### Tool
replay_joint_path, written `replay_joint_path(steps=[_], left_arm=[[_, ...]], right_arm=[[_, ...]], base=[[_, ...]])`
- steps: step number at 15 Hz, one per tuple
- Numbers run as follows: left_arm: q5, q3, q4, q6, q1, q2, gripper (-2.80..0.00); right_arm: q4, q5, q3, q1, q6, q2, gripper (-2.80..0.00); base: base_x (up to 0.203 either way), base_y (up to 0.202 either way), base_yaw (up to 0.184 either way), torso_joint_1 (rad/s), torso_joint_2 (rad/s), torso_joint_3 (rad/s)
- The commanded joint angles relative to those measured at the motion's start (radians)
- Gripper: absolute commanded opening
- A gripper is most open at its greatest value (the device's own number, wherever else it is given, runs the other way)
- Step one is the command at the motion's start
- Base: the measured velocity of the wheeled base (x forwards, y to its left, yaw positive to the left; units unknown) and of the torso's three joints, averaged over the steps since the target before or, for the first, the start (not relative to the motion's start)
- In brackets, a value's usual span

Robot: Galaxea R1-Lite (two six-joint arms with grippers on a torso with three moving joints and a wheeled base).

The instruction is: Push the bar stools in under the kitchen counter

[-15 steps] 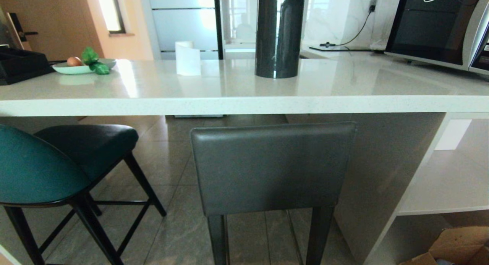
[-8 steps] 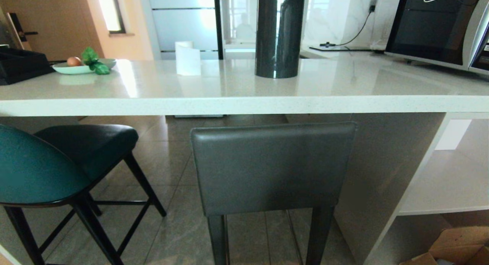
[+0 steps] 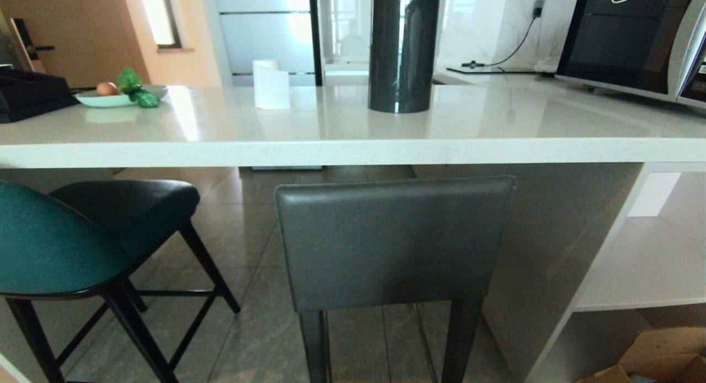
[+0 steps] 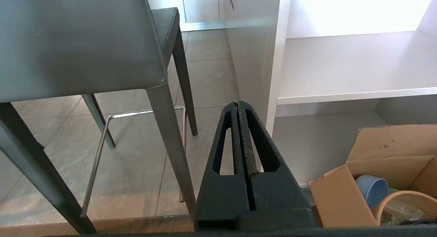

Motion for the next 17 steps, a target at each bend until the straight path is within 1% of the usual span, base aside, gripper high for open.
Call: replay_joint_path(steps=[1,17], left_arm=[[0.0,0.003,0.0,0.0,0.001,0.0,-2.8],[0.0,0.005,-0.003,-0.005,0.001,0.0,-2.8]], right_arm=[[-0.004,-0.001,0.004,0.0,0.0,0.001,-2.8],[-0.004,-0.001,0.003,0.0,0.004,0.001,-2.8]], base=[[0.0,0.0,0.0,0.0,0.0,0.0],[0.0,0.0,0.0,0.0,0.0,0.0]])
